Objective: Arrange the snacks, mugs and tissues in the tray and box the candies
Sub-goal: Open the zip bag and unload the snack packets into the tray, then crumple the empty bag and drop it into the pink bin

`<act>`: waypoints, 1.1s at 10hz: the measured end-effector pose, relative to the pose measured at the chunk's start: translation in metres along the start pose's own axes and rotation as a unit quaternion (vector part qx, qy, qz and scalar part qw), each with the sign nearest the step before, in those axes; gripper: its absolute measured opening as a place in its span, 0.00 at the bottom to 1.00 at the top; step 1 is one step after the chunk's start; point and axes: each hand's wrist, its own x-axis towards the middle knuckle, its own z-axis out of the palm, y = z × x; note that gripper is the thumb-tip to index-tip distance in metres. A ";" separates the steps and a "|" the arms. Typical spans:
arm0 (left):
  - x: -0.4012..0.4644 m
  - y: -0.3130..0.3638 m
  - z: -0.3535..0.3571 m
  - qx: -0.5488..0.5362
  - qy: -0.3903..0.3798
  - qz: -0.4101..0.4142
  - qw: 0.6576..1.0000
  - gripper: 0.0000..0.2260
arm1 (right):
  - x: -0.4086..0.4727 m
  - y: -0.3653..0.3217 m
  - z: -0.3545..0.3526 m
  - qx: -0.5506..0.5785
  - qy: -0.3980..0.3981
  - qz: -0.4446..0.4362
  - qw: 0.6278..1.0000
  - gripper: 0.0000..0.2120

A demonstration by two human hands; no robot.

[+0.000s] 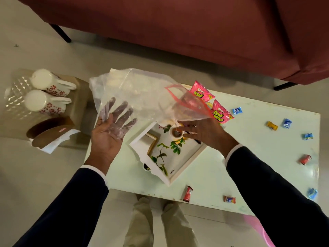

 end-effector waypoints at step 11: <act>-0.022 -0.004 0.054 0.507 -0.016 -0.001 0.862 0.13 | -0.084 0.049 0.117 -0.280 0.166 -0.271 0.906 0.46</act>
